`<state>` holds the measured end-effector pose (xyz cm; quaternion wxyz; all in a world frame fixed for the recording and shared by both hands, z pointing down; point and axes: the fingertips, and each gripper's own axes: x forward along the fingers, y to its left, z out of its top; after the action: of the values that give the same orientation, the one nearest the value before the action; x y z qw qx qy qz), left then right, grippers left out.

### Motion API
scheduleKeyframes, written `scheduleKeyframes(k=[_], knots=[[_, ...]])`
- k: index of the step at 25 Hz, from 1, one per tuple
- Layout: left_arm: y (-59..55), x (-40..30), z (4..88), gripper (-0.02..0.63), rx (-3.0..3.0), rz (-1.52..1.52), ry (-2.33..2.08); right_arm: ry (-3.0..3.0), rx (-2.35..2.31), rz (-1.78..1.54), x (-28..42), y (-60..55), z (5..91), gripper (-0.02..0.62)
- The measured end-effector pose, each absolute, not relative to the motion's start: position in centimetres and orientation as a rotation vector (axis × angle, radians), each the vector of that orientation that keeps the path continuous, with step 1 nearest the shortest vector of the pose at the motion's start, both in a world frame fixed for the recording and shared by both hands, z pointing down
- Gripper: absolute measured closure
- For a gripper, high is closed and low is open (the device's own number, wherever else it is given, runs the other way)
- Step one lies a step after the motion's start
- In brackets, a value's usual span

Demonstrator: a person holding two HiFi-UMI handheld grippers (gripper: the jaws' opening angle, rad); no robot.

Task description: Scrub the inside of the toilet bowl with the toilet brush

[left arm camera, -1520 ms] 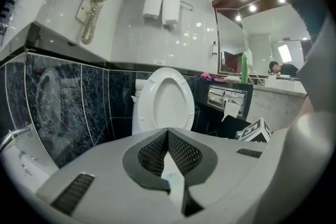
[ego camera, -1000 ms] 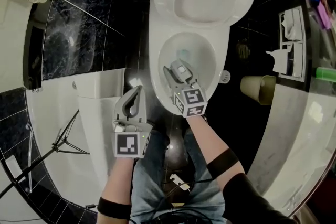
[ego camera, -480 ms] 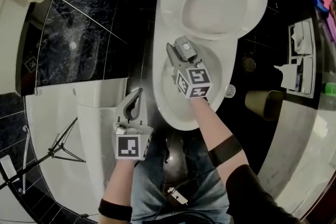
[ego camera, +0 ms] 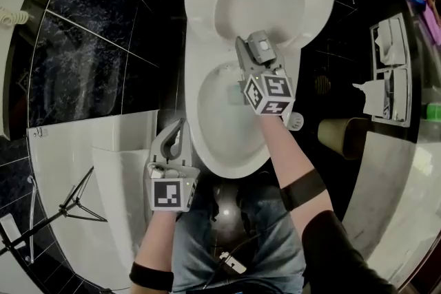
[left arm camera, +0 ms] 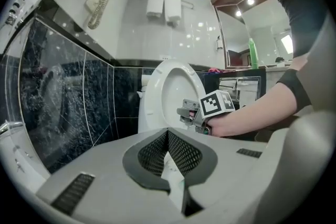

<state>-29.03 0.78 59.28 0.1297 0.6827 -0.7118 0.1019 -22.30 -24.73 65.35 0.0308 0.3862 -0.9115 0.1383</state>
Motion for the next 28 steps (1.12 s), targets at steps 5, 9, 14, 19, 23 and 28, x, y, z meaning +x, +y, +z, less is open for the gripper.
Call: scheduleKeyframes(k=[5, 9, 14, 19, 23, 28], knots=[[-0.4, -26.8, 58.6, 0.606, 2.008, 0.289, -2.037, -2.711, 1.266, 0.306, -16.5, -26.1, 65.4, 0.341], [-0.9, -24.8, 57.6, 0.606, 2.046, 0.298, -1.998, -2.633, 1.252, 0.260, -12.9, -24.4, 65.9, 0.341], [-0.5, -23.1, 55.6, 0.606, 2.049, 0.312, -1.946, -2.559, 1.239, 0.324, -9.6, -20.6, 66.9, 0.341], [0.3, -22.7, 53.2, 0.606, 2.071, 0.345, -1.937, -2.561, 1.239, 0.425, -8.6, -17.3, 65.9, 0.341], [1.0, -22.5, 50.6, 0.606, 2.082, 0.350, -1.932, -2.593, 1.224, 0.449, -9.3, -15.3, 62.5, 0.341], [2.3, -22.9, 45.7, 0.606, 2.080, 0.344, -1.937, -2.638, 1.181, 0.456, -10.6, -13.1, 55.7, 0.341]])
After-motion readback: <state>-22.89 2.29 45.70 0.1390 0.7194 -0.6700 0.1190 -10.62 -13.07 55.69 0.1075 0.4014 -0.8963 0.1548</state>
